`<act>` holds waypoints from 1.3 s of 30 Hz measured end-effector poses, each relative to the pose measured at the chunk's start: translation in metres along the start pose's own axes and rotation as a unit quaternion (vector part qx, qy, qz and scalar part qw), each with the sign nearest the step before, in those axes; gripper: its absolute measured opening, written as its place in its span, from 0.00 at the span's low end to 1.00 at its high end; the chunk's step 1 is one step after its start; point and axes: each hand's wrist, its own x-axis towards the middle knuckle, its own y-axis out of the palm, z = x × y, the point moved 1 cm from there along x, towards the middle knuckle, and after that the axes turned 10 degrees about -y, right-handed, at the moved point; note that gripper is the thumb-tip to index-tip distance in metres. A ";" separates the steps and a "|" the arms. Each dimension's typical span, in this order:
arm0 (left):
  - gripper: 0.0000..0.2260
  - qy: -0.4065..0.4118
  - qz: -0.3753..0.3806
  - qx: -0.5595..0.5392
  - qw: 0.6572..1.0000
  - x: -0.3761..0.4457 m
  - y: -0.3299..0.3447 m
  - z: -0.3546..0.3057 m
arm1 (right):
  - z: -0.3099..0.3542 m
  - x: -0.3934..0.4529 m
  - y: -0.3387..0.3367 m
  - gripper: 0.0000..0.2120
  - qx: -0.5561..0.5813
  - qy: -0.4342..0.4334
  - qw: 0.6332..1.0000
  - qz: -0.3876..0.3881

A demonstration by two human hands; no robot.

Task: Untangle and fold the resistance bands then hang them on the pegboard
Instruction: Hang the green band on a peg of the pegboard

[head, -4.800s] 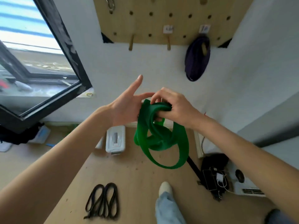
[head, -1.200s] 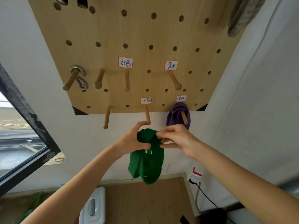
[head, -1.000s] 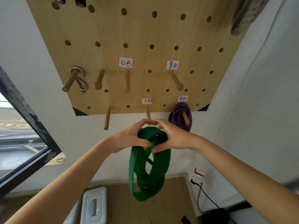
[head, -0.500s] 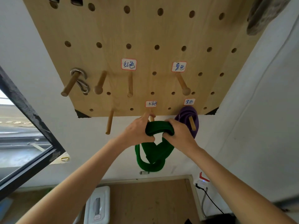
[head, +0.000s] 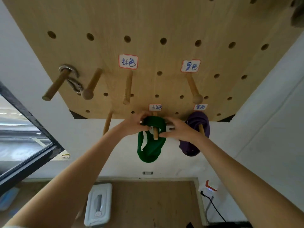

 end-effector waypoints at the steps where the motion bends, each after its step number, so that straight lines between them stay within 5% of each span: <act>1: 0.20 0.000 -0.001 0.003 1.000 0.003 -0.001 0.000 | -0.001 0.001 -0.004 0.26 -0.003 -0.005 1.000 0.003; 10: 0.19 0.004 -0.095 -0.020 0.995 0.009 0.004 0.001 | 0.006 0.007 0.003 0.19 -0.263 -0.068 0.954 -0.126; 16: 0.18 -0.059 -0.252 -0.096 0.961 -0.007 0.018 0.013 | 0.011 0.002 0.000 0.20 -0.151 -0.123 0.966 -0.172; 21: 0.11 -0.030 -0.255 -0.142 0.956 -0.008 0.022 0.013 | 0.006 0.005 0.005 0.17 -0.175 -0.113 0.953 -0.222; 33: 0.14 -0.149 -0.245 -0.153 0.946 -0.050 0.075 0.051 | -0.008 -0.047 0.064 0.14 -0.058 -0.019 0.929 -0.364; 36: 0.12 -0.171 -0.203 -0.110 0.958 -0.096 0.094 0.084 | 0.002 -0.084 0.104 0.11 -0.072 -0.049 0.939 -0.333; 39: 0.10 -0.221 -0.174 -0.100 0.954 -0.161 0.108 0.127 | 0.014 -0.104 0.170 0.09 -0.090 -0.028 0.979 -0.182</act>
